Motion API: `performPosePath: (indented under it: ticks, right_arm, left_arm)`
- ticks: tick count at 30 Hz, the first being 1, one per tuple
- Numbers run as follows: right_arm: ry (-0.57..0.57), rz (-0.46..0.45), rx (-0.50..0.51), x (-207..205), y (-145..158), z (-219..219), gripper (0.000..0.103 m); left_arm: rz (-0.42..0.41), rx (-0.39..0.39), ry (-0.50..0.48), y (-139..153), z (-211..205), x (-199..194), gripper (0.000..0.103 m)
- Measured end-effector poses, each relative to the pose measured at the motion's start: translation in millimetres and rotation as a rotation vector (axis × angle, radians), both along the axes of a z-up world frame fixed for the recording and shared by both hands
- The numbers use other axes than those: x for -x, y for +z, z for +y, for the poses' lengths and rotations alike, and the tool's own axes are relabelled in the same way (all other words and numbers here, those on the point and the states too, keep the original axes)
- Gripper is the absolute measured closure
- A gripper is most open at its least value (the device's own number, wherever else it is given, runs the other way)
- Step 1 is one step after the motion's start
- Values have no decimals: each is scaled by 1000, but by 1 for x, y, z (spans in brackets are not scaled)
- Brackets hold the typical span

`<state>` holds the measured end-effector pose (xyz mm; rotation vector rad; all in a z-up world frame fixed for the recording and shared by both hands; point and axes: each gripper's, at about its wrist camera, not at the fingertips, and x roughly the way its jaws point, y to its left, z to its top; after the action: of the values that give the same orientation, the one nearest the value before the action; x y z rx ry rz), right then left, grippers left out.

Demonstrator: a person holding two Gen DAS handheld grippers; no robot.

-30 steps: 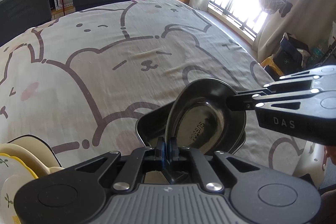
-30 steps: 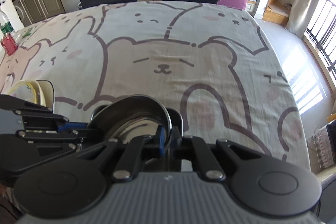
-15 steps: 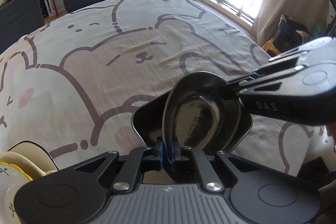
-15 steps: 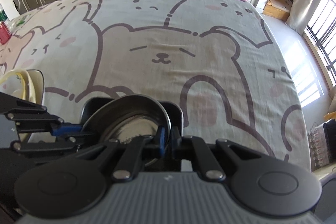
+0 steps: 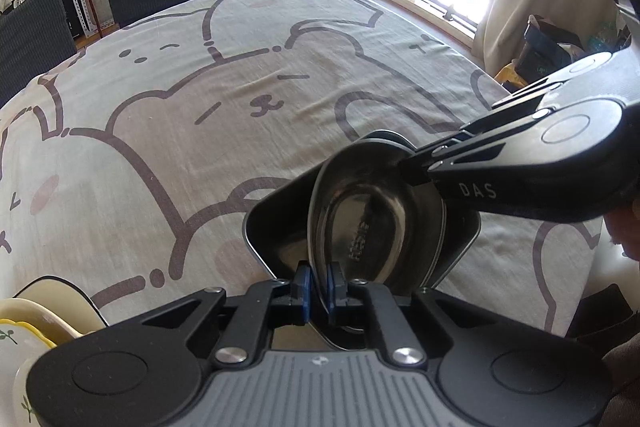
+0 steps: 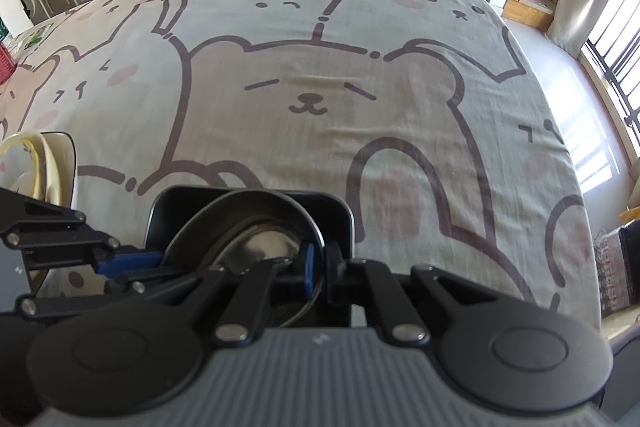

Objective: Organize plates and bowls
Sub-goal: 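Lower the steel bowl into the rectangular tray and open both tools, then close both tools on the rim of the rectangular tray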

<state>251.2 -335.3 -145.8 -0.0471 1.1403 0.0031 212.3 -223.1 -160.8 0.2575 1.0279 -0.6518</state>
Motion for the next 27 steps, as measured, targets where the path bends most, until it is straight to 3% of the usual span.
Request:
performPosePath:
  ticks: [4,9,15,17,19,21,23,25,27]
  right_arm:
    - [0,-11,-4,0,0,0,95]
    - [-5,-11,3,-1,-1,-2,95]
    - [-27,-60,-42,3,9,-9,92]
    - [-35,-75,-58,5,12,-12,85]
    - [-41,-97,-69,7,15,-15,57]
    - [-41,-125,-56,11,17,-17,44]
    - [-39,-144,-50,14,18,-21,41]
    - [-50,-144,-67,15,16,-27,33]
    - [-59,-136,-71,16,13,-33,32]
  left_arm:
    - [4,29,13,6,4,-2,80]
    - [2,55,30,16,10,-3,72]
    - [-15,95,80,29,20,-6,50]
    - [-20,102,113,30,23,-9,40]
    - [-16,108,155,31,28,-12,32]
    - [0,114,200,29,33,-16,26]
    - [22,109,251,27,39,-20,14]
    - [34,113,296,26,45,-24,10]
    - [46,121,327,25,50,-26,9]
